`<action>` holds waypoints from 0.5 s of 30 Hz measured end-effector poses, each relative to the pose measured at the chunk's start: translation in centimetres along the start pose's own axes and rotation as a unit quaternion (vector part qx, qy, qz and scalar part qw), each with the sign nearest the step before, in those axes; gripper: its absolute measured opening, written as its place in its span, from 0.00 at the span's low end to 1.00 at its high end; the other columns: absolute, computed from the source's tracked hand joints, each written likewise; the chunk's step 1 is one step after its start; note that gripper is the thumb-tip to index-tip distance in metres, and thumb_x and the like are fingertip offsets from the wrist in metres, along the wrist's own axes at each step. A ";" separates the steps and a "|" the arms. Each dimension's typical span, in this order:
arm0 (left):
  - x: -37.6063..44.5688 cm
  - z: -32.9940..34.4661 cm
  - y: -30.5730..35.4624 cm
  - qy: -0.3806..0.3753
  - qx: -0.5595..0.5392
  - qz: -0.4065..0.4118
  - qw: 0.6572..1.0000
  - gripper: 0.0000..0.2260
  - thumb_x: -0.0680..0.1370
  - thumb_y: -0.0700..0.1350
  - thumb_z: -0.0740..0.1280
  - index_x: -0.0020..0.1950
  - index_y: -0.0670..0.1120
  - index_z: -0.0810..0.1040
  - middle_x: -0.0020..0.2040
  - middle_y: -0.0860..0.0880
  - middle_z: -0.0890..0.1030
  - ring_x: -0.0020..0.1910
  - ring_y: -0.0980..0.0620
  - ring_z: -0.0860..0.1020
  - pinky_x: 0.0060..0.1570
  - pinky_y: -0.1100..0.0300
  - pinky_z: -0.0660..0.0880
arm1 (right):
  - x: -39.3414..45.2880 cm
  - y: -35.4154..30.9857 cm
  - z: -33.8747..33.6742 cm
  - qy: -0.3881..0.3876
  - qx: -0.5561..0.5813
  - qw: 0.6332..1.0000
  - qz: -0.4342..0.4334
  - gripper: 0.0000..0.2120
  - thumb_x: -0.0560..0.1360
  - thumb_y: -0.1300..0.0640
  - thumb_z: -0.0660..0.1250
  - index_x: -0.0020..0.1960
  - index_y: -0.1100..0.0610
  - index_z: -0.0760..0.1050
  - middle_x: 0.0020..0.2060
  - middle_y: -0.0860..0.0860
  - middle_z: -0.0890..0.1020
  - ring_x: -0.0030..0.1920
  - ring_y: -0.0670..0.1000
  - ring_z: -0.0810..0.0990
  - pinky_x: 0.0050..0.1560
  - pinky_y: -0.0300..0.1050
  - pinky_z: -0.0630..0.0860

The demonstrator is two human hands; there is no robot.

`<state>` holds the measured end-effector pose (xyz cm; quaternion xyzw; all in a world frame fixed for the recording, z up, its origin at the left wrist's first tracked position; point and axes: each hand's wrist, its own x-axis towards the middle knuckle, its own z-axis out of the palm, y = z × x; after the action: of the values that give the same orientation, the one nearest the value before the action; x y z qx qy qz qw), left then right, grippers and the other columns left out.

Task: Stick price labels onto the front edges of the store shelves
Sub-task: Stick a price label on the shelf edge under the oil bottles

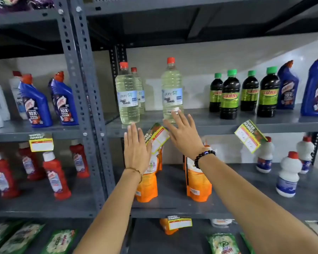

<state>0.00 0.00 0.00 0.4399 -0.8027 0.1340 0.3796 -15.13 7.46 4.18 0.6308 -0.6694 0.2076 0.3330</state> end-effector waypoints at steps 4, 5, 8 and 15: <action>0.6 1.4 -2.0 -0.024 0.006 0.022 0.999 0.22 0.82 0.49 0.55 0.70 0.36 0.64 0.77 0.35 0.49 0.77 0.39 0.48 0.76 0.47 0.46 | 1.7 -1.9 1.2 -0.031 -0.014 0.999 0.019 0.21 0.80 0.56 0.55 0.72 0.51 0.58 0.75 0.60 0.56 0.76 0.61 0.52 0.73 0.64 0.51; 0.7 1.7 -2.2 -0.025 -0.004 0.026 0.999 0.20 0.82 0.48 0.56 0.69 0.37 0.67 0.77 0.35 0.49 0.77 0.39 0.48 0.76 0.47 0.45 | 2.1 -2.3 1.4 -0.033 -0.013 0.999 0.022 0.21 0.80 0.57 0.55 0.72 0.51 0.58 0.75 0.60 0.56 0.76 0.61 0.52 0.73 0.65 0.51; 0.9 2.4 -3.0 -0.006 -0.046 0.038 0.998 0.13 0.80 0.43 0.60 0.61 0.39 0.74 0.77 0.35 0.52 0.77 0.38 0.49 0.76 0.46 0.46 | 3.3 -3.0 2.0 -0.039 -0.021 0.999 0.030 0.20 0.80 0.57 0.56 0.71 0.50 0.60 0.75 0.60 0.55 0.76 0.61 0.52 0.74 0.66 0.51; 2.3 2.9 -3.5 0.002 -0.124 0.004 0.992 0.08 0.80 0.43 0.61 0.51 0.39 0.76 0.76 0.37 0.56 0.77 0.40 0.51 0.76 0.48 0.48 | 4.9 -3.5 2.7 -0.024 -0.015 0.998 0.064 0.12 0.78 0.58 0.60 0.61 0.55 0.73 0.74 0.58 0.61 0.75 0.59 0.55 0.74 0.62 0.53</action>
<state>0.65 -4.98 -0.72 0.3856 -0.8142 0.0358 0.4325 -12.06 1.68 5.24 0.5866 -0.7191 0.2031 0.3124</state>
